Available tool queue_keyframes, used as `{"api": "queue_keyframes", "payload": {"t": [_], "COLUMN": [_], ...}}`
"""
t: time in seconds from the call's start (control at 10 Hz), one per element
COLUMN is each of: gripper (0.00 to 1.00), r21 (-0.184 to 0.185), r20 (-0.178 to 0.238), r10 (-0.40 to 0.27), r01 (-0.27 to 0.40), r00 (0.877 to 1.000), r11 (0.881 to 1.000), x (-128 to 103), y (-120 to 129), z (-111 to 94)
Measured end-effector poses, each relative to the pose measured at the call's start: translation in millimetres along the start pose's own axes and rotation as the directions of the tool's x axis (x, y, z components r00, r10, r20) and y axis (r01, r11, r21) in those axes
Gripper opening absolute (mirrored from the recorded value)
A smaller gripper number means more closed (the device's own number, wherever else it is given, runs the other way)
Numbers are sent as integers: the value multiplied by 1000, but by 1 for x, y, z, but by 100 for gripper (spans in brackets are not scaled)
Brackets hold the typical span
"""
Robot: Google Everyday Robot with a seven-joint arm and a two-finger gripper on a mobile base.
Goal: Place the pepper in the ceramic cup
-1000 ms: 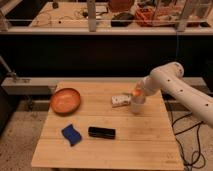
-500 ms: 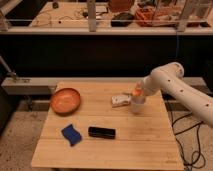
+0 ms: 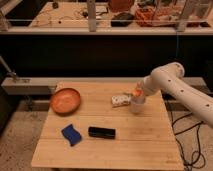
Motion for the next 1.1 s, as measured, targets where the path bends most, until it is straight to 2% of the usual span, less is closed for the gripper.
{"api": "queue_keyframes", "payload": {"t": [0.5,0.8,0.9,1.0,1.1], "gripper": [46,17,11,10,12], "r21": [5,9,10,12,12], "r20": [2,0,0,-1,-1], "r10": [5,9,10,10,9], "r01": [-5,-9,-10,-10,-9], "r00": [1000,1000,1000,1000,1000], "r11": [1000,1000,1000,1000,1000], "x": [0,0,0,1,0], "y": [0,1,1,0,0], "z": [0,0,0,-1,-1]}}
